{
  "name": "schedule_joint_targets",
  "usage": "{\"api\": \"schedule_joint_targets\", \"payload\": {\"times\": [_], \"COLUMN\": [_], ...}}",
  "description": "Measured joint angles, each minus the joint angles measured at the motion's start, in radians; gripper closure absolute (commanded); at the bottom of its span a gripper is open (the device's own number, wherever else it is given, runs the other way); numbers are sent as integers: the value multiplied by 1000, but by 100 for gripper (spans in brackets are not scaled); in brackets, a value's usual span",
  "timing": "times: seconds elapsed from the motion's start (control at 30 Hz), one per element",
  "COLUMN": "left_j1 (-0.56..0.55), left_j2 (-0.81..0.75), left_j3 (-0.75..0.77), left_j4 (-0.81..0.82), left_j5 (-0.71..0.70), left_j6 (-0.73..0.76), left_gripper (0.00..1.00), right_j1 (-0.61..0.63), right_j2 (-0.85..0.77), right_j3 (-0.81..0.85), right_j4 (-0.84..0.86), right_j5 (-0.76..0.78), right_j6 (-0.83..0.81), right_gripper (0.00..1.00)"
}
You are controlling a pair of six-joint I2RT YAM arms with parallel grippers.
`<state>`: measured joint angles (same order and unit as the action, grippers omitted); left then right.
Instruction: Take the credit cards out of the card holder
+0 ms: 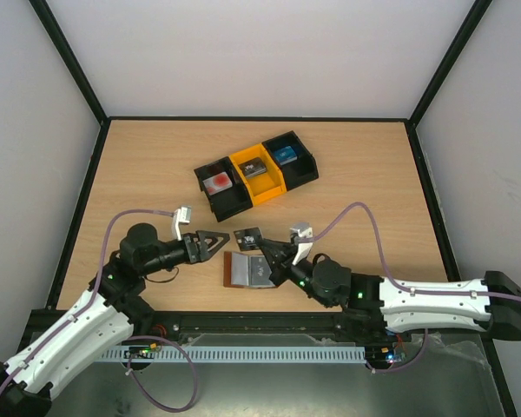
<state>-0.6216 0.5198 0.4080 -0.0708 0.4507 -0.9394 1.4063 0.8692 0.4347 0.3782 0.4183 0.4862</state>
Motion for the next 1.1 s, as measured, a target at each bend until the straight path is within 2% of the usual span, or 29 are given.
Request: {"api": "schedule_joint_targets", "payload": {"times": [0.2,0.3,0.5,0.57,0.7,0.77,0.83,0.87,0.93,1.03,1.1], "left_j1": [0,0,-2,-2,-2,-2,-2,-2,-2,-2,-2], "left_j2": [-25,-36,-28,-28,-31,-32,-32,-33,-36,-39,-42], "left_j3": [-10,-16,-18,-28,-58,-67,-70,-72,-76,-81,-86], "left_j4": [145,214,267,279,309,320,331,342,363,384,389], "left_j5": [114,164,234,253,277,285,293,296,301,305,304], "left_j6": [-11,-25,-42,-43,-61,-68,-74,-76,-85,-91,-93], "left_gripper": [12,20,35,45,76,88,97,97,97,97,97], "right_j1": [0,0,0,0,0,0,0,0,0,0,-1], "right_j2": [-100,-121,-132,-133,-133,-133,-134,-134,-136,-140,-146], "right_j3": [-86,-155,-163,-163,-163,-163,-163,-162,-161,-161,-161], "right_j4": [114,193,258,283,307,309,307,306,299,297,296], "right_j5": [-143,-204,-277,-291,-299,-302,-304,-304,-300,-299,-296], "right_j6": [264,358,437,449,461,462,463,464,466,473,480], "right_gripper": [98,98,98,98,98,98,98,97,90,71,63]}}
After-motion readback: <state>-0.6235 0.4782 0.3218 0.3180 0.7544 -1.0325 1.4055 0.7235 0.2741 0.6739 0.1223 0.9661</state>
